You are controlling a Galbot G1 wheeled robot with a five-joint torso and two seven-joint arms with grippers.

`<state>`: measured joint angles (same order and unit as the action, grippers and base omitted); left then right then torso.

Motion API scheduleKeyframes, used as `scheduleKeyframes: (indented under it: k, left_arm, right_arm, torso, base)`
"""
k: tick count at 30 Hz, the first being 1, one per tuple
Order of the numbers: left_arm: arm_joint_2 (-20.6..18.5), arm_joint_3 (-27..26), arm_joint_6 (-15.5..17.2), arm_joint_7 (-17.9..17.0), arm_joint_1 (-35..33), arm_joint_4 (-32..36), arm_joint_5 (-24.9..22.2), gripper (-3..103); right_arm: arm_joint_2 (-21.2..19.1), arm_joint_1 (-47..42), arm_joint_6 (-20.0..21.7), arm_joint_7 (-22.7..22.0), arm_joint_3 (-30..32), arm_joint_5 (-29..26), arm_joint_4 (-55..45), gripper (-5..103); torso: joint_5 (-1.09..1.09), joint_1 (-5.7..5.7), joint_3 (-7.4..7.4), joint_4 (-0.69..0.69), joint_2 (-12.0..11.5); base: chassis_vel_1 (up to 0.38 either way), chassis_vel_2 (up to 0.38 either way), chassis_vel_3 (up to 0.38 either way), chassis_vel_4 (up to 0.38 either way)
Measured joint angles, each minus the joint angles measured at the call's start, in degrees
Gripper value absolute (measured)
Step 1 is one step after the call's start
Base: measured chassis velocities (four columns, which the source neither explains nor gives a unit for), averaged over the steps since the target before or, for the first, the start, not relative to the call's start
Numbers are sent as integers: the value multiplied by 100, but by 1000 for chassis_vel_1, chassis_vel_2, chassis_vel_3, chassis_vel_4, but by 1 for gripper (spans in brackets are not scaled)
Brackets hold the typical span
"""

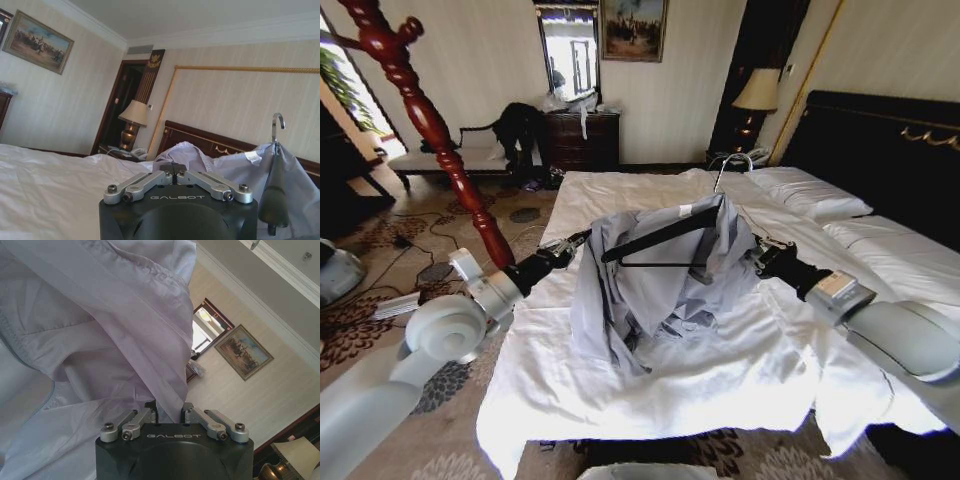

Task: Pick up the clothes from the bed and hang them on the clothes hanger.

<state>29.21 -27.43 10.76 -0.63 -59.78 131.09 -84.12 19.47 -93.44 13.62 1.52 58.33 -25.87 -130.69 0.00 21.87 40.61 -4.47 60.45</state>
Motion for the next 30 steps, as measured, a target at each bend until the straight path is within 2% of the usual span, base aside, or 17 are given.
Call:
scheduleKeyframes:
  k: [3,11,13,16,20,22,23,25,26,28,30]
  left_arm:
    - [-29,-190,2,57,-126,26,-64,0]
    - [-93,-1403,28,298,-899,447,-582,0]
    - [-93,-1464,29,302,-924,470,-615,0]
    - [-129,-1922,56,327,-1063,683,-926,0]
    - [-166,-2236,112,345,-1185,870,-1092,0]
    - [-173,-2296,118,370,-1276,932,-1000,0]
    - [-177,-2325,118,409,-1412,1018,-830,0]
    - [-176,-2143,109,477,-1664,1208,-195,0]
    - [-176,-2143,109,477,-1664,1208,-195,0]
    - [-182,-1661,82,444,-1541,1234,323,0]
    - [-221,-1165,65,374,-1189,1237,586,0]
  right_arm:
    - [-24,-3,2,-2,-12,-9,12,20]
    - [-273,24,194,-114,-29,-58,135,20]
    - [-283,27,205,-123,-29,-61,144,20]
    - [-363,64,319,-216,-52,-62,267,20]
    - [-375,72,456,-310,-73,-129,344,20]
    - [-382,76,527,-348,-74,-188,344,20]
    - [-395,85,596,-386,-75,-247,338,20]
    - [-473,145,804,-503,-76,-427,298,20]
    - [-473,145,804,-503,-76,-427,298,20]
    - [-543,193,938,-598,-76,-576,267,20]
    - [-640,235,1046,-668,-75,-715,217,20]
  torso:
    - [0,0,0,0,0]
    - [0,0,0,0,0]
    - [0,0,0,1,0]
    - [0,0,0,0,0]
    - [2,0,0,-1,0]
    - [1,1,0,-1,0]
    - [2,1,0,-1,0]
    - [1,0,-1,3,1]
    - [1,0,-1,3,1]
    - [-1,0,0,2,0]
    - [-1,1,0,-2,0]
  base:
    - [0,0,0,0]
    - [0,0,0,0]
    - [0,0,0,0]
    - [0,0,0,0]
    - [0,0,0,0]
    - [0,0,0,0]
    - [0,0,0,0]
    - [0,0,0,0]
    - [0,0,0,0]
    - [0,0,0,0]
    - [0,0,0,0]
